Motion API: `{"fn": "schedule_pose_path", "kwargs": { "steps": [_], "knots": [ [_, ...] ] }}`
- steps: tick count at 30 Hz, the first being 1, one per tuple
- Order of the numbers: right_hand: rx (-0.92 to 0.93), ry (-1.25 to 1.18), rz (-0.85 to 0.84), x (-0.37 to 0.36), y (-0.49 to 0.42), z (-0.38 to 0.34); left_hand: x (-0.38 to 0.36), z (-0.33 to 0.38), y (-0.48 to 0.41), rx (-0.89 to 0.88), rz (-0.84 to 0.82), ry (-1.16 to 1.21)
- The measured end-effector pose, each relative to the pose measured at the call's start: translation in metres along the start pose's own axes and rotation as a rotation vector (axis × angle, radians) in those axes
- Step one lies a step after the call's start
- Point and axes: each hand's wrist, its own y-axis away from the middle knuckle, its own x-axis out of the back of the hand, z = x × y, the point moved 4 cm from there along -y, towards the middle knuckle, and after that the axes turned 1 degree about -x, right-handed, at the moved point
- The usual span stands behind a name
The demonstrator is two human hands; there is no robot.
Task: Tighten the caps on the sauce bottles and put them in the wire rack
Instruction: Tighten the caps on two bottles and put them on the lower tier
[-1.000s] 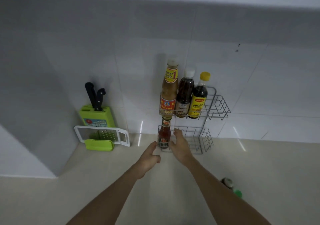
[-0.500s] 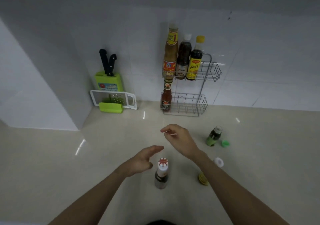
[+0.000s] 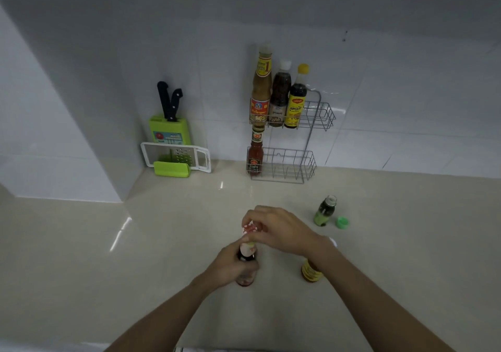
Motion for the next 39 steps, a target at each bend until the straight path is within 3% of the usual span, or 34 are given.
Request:
{"fn": "schedule_pose_path", "kwargs": {
  "steps": [9, 14, 17, 20, 21, 23, 25, 27, 29, 32, 34, 36, 39],
  "knots": [
    [0.086, -0.153, -0.118, 0.110, -0.042, -0.013, 0.024, 0.096, -0.014, -0.148, -0.195, 0.190],
    [0.060, 0.185, -0.005, 0.127, -0.057, -0.022, 0.031, 0.121, -0.021, -0.174, 0.008, 0.167],
    [0.233, 0.566, 0.128, 0.126, -0.055, -0.031, 0.033, 0.132, -0.016, -0.228, -0.185, 0.113],
    [0.375, 0.732, 0.186, 0.129, -0.051, -0.035, 0.038, 0.139, -0.012, -0.231, -0.348, 0.092],
    [0.369, 0.732, 0.199, 0.128, -0.051, -0.035, 0.038, 0.138, -0.014, -0.219, -0.319, 0.074],
    [0.236, 0.683, 0.288, 0.122, -0.053, -0.033, 0.038, 0.137, -0.018, -0.173, -0.074, 0.057],
    [-0.084, 0.598, 0.391, 0.114, -0.059, -0.024, 0.037, 0.134, -0.021, -0.120, 0.281, 0.020],
    [-0.342, 0.530, 0.412, 0.111, -0.062, -0.015, 0.032, 0.133, -0.022, -0.092, 0.416, -0.017],
    [-0.235, 0.582, 0.358, 0.112, -0.061, -0.014, 0.032, 0.132, -0.024, -0.103, 0.297, -0.008],
    [0.207, 0.607, 0.267, 0.119, -0.046, -0.029, 0.040, 0.138, -0.020, -0.153, -0.220, 0.008],
    [0.316, 0.662, 0.217, 0.121, -0.042, -0.033, 0.043, 0.143, -0.015, -0.177, -0.423, 0.013],
    [0.275, 0.670, 0.250, 0.120, -0.046, -0.032, 0.041, 0.147, -0.015, -0.170, -0.378, 0.011],
    [0.055, 0.621, 0.389, 0.113, -0.055, -0.022, 0.036, 0.142, -0.022, -0.111, -0.040, 0.040]
  ]
}}
